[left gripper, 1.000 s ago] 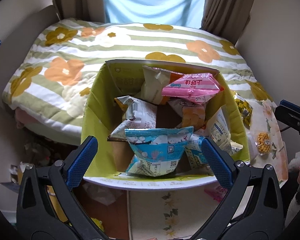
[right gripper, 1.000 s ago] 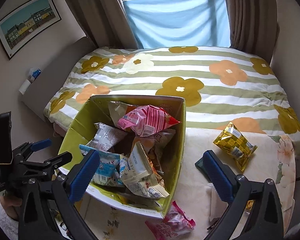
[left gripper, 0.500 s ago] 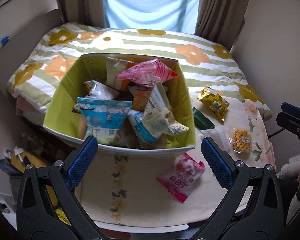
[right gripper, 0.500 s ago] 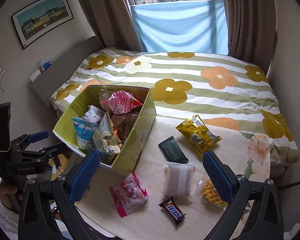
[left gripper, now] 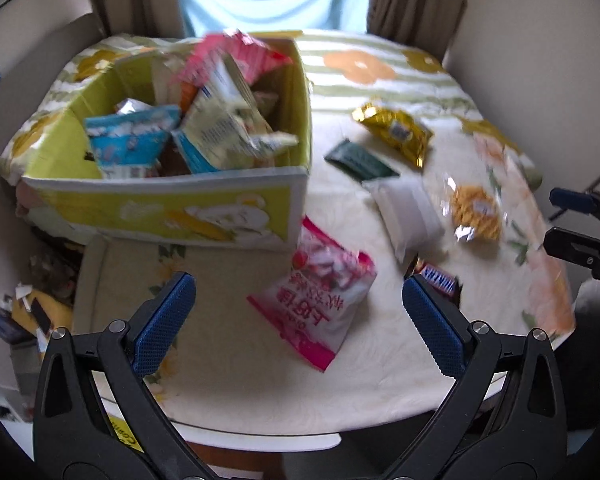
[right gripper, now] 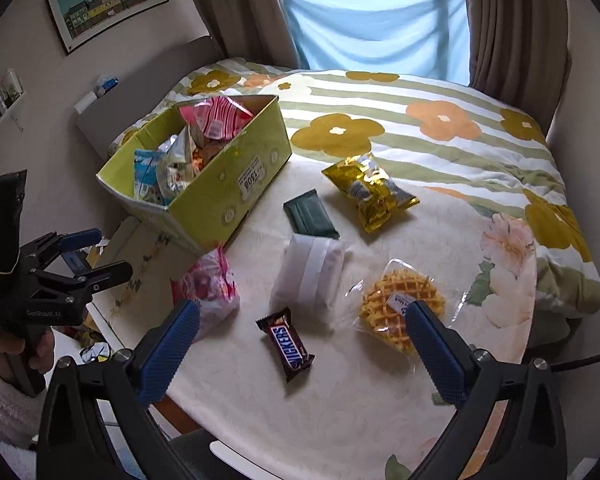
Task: Organize snacks
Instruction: 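Move the left tool to the pink bag while the right tool approaches the Snickers bar, then grasp the pink bag with the left tool while the right tool grasps the Snickers bar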
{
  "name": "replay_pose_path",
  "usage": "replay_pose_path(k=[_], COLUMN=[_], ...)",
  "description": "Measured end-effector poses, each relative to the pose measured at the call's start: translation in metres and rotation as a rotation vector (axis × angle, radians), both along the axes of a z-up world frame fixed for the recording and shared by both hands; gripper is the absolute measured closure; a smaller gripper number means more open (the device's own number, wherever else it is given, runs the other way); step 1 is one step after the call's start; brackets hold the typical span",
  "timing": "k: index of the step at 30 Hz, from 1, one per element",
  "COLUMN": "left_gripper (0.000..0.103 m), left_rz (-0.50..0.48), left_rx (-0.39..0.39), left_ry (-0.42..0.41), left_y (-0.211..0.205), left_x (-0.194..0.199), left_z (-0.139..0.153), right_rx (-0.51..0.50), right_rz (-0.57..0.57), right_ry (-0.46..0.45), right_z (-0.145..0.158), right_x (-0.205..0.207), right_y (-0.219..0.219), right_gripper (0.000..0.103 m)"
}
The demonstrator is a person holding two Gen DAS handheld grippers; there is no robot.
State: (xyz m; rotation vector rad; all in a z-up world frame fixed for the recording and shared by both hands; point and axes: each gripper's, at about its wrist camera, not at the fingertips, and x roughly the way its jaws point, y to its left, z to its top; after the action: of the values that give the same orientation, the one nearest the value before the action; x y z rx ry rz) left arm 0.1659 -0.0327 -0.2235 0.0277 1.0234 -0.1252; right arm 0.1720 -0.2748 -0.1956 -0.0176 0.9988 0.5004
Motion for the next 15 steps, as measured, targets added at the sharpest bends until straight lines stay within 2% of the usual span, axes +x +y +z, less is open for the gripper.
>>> replay_pose_path(k=[3,9,12,15], left_gripper=[0.0,0.0,0.0,0.0], left_rz=[-0.055,-0.149,-0.19,-0.229], left_rx=[0.038,0.104,0.125,0.112], left_ry=[0.033,0.086,0.09,0.113], left_y=[-0.007,-0.017,-0.022,-0.026], left_x=[0.005,0.023,0.03,0.036], left_z=[-0.026,-0.073,-0.089,-0.1], right_rx=[-0.001,-0.065,-0.076,-0.091], right_rz=[0.031,0.067,0.073,0.076], right_ry=[0.012,0.007,0.035,0.043], right_z=[-0.027,-0.072,-0.095,-0.106], right_x=[-0.007,-0.016,-0.015,-0.014], right_y=[0.001,0.012,0.015,0.018], right_gripper=[0.001,0.001,0.006,0.012])
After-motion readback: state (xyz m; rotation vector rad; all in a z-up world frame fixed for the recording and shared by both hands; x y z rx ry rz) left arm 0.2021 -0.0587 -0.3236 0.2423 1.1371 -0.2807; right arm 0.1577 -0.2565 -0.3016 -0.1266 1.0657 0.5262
